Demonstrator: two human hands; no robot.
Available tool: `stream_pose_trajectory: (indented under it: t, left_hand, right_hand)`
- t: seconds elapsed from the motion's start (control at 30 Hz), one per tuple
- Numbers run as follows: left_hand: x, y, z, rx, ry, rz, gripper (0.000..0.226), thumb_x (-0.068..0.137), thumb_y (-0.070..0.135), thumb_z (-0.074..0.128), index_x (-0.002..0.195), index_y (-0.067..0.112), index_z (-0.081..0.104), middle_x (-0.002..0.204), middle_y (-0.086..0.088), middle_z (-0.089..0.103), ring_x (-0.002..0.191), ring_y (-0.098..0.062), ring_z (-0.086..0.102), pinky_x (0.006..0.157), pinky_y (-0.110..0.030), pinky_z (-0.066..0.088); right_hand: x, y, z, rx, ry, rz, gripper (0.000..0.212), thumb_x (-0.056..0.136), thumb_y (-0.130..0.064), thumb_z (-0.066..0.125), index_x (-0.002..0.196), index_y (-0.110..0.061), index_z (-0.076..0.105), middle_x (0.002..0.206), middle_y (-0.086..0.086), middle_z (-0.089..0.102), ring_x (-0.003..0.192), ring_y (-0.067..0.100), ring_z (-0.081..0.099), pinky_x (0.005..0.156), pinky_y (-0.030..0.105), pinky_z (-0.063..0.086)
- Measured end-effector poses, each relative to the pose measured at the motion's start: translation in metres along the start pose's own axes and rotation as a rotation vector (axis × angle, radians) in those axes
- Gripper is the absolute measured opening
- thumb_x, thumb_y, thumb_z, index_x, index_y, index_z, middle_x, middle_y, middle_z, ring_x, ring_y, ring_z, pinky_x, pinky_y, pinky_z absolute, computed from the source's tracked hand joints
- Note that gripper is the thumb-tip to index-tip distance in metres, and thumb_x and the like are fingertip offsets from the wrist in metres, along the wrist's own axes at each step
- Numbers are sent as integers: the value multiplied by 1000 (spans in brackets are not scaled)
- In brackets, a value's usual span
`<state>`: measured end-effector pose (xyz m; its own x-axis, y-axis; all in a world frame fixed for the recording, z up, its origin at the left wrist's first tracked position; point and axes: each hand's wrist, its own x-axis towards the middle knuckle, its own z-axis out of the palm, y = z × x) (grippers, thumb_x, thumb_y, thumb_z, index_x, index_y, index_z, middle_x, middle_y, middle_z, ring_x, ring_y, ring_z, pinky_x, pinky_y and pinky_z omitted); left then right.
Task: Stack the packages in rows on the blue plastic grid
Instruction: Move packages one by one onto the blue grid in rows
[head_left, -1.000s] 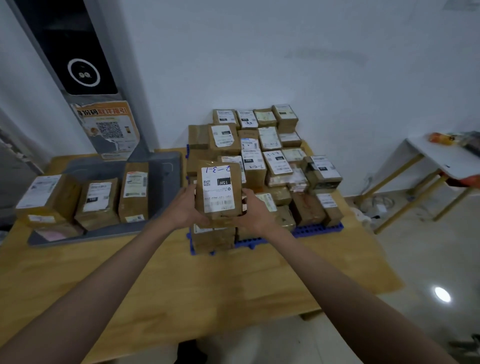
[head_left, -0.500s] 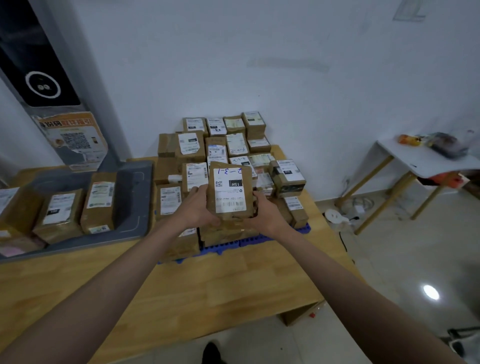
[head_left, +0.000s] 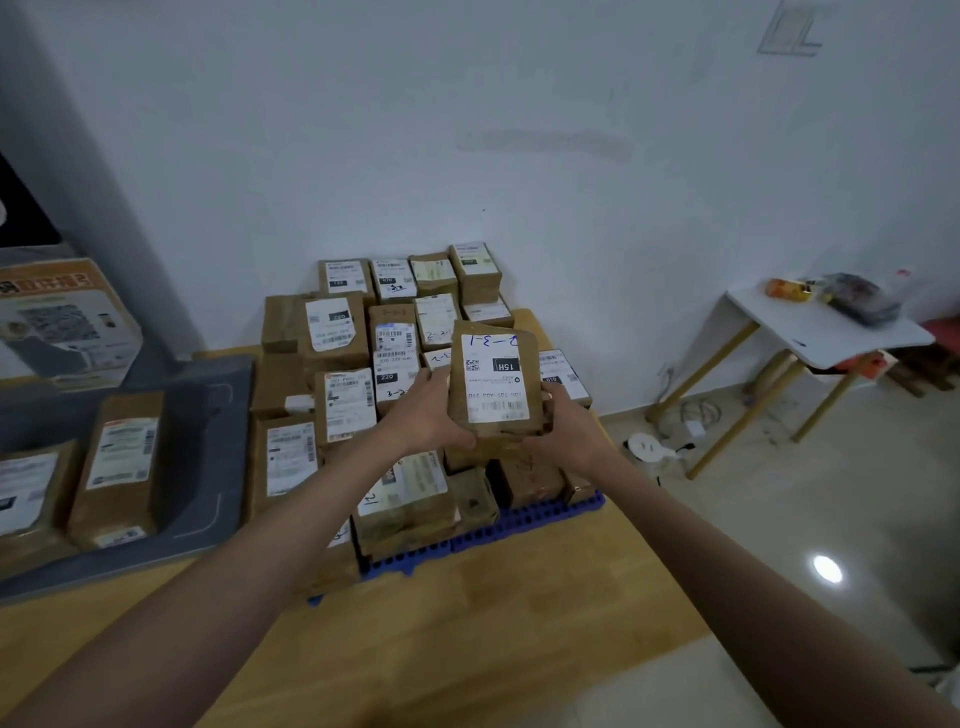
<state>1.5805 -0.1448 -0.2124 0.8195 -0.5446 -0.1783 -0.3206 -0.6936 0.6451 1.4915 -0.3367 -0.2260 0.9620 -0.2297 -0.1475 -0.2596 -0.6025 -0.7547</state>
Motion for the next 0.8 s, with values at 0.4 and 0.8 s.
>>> stream_pose_trajectory:
  t: [0.4,0.8]
  left_hand:
    - [121,33,-14,22,50,-75,113,65,31,88,152,13,18,150,-10,30,139,-28,28,108,-41,32]
    - [243,34,-10,35,67,-191,100,65,25,88,145,10,30,150,-14,31,134,-31,34,106,-45,38]
  right_hand:
    - [120,12,-64,19,-39,-54,86,76,-19,81,145,-15,31,123,3,59,104,20,61,84,36,56]
    - [246,42,-89,50,-100,-26,86,75,-12,78,146,-16,30,129,6,57,106,22,59,80,31,52]
